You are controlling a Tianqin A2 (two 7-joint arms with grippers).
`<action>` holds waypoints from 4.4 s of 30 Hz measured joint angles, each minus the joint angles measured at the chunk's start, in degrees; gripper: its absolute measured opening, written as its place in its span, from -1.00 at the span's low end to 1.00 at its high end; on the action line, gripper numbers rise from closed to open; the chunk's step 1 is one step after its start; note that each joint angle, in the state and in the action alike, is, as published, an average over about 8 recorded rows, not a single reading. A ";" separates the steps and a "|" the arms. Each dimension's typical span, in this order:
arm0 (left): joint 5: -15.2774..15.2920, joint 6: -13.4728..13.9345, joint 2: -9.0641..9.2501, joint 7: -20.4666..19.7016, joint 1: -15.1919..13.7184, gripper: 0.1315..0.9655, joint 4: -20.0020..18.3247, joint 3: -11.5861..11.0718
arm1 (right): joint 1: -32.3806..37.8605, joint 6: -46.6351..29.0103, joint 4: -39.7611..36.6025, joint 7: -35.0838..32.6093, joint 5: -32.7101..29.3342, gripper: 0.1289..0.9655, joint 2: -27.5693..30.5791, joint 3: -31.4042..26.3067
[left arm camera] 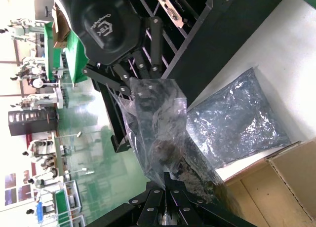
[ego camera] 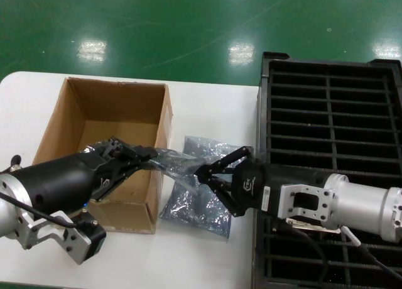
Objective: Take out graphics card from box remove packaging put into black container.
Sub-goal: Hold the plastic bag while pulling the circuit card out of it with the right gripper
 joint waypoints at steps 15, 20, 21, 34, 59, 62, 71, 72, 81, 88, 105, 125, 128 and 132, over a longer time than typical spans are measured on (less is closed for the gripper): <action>0.00 0.00 0.00 0.00 0.00 -0.98 0.00 0.00 | 3.13 -1.85 -3.10 -2.50 -0.22 -0.99 -1.56 -0.68; 0.00 0.00 0.00 0.00 0.00 -0.98 0.00 0.00 | 2.87 -2.13 -2.33 -2.13 -0.38 -0.99 -1.24 -0.76; 0.00 0.00 0.00 0.00 0.00 -0.98 0.00 0.00 | 2.75 -2.26 -2.07 -2.09 -0.42 -0.99 -1.11 -0.82; 0.00 0.00 0.00 0.00 0.00 -0.98 0.00 0.00 | 2.90 -1.13 -2.00 0.84 -1.94 -0.79 -2.38 -1.40; 0.00 0.00 0.00 0.00 0.00 -0.98 0.00 0.00 | 4.23 -0.23 -6.10 3.63 -0.48 -0.38 -5.46 -0.72; 0.00 0.00 0.00 0.00 0.00 -0.98 0.00 0.00 | 4.18 -0.32 -6.24 3.58 -0.30 -0.43 -5.49 -0.67; 0.00 0.00 0.00 0.00 0.00 -0.98 0.00 0.00 | 4.17 -1.02 -6.71 3.29 0.26 -0.68 -5.55 -0.69; 0.00 0.00 0.00 0.00 0.00 -0.98 0.00 0.00 | 4.17 -1.15 -6.72 3.24 0.34 -0.71 -5.50 -0.70; 0.00 0.00 0.00 0.00 0.00 -0.98 0.00 0.00 | 4.22 -2.23 -6.61 3.07 0.92 -0.86 -4.82 -0.54; 0.00 0.00 0.00 0.00 0.00 -0.98 0.00 0.00 | 4.60 -2.55 -6.70 3.54 1.11 -0.86 -4.72 -0.39; 0.00 0.00 0.00 0.00 0.00 -0.98 0.00 0.00 | 2.55 -3.24 -0.82 5.87 3.39 -0.86 -0.66 2.18; 0.00 0.00 0.00 0.00 0.00 -0.98 0.00 0.00 | 1.53 -2.63 -0.37 6.24 2.40 -0.86 -1.32 0.88; 0.00 0.00 0.00 0.00 0.00 -0.98 0.00 0.00 | 1.45 -2.39 -0.36 6.48 2.30 -0.86 -1.32 0.92; 0.00 0.00 0.00 0.00 0.00 -0.98 0.00 0.00 | 1.41 -2.31 -0.34 7.04 2.23 -0.85 -1.25 0.92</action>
